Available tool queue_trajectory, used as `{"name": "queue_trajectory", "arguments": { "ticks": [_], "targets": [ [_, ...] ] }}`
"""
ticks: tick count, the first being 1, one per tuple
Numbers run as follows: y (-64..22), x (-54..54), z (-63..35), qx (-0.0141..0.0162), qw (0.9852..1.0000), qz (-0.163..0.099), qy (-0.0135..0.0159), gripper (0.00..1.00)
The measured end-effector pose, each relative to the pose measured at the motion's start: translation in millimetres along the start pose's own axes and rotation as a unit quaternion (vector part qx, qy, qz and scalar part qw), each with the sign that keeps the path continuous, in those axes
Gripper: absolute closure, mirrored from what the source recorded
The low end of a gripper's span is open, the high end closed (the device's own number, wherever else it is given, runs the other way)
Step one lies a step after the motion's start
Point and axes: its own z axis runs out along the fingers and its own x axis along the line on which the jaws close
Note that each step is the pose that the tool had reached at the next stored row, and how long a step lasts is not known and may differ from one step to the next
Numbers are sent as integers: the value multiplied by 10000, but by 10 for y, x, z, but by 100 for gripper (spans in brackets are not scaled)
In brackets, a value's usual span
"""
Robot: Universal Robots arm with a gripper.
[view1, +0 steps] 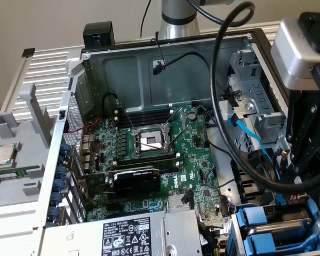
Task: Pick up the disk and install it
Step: 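Insert the second disk wire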
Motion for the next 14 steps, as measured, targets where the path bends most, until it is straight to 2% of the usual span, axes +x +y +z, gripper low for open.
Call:
{"name": "queue_trajectory", "arguments": {
  "ticks": [3, 7, 10, 14],
  "targets": [
    [1, 0, 0, -21, 9996, -269, 33, 89],
    [1, 0, -1, -49, 9979, -635, 77, 89],
    [1, 0, -1, -69, 9958, -902, 110, 89],
    [1, 0, -1, -97, 9918, -1264, 150, 89]
  ]
}}
